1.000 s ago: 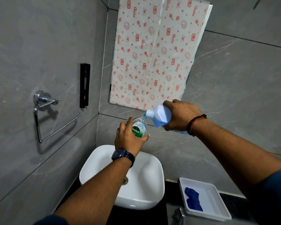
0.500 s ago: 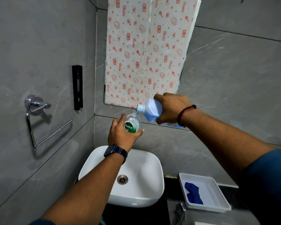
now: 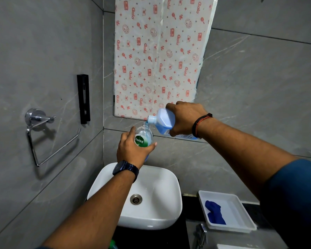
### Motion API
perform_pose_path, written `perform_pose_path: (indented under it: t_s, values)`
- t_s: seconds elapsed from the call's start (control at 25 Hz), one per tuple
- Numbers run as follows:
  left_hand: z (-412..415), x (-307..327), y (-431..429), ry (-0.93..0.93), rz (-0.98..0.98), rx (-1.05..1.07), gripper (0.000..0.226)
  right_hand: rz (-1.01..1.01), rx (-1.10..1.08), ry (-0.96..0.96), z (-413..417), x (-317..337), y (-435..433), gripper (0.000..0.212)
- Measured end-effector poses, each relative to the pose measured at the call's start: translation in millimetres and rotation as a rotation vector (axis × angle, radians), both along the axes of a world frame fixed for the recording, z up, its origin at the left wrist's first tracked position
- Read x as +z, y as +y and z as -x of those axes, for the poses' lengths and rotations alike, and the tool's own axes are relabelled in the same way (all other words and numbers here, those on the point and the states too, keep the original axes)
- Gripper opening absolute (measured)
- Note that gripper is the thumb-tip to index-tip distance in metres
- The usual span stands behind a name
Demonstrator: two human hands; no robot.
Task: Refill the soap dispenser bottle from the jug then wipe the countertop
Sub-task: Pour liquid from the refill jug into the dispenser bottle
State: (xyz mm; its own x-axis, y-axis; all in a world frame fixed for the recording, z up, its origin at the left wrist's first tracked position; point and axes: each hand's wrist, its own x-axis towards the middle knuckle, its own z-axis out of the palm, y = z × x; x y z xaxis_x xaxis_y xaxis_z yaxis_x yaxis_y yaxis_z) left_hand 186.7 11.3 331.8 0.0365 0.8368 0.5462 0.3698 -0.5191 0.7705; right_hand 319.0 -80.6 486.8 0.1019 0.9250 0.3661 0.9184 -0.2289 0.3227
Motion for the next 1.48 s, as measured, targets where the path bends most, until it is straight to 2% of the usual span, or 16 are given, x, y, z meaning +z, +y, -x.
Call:
perform_pose_path:
  t_s: [1.48]
  values:
    - [-1.6, 1.5, 2.4, -0.013, 0.012, 0.015, 0.1, 0.002, 0.006, 0.001, 2.5, 2.7, 2.0, 0.075]
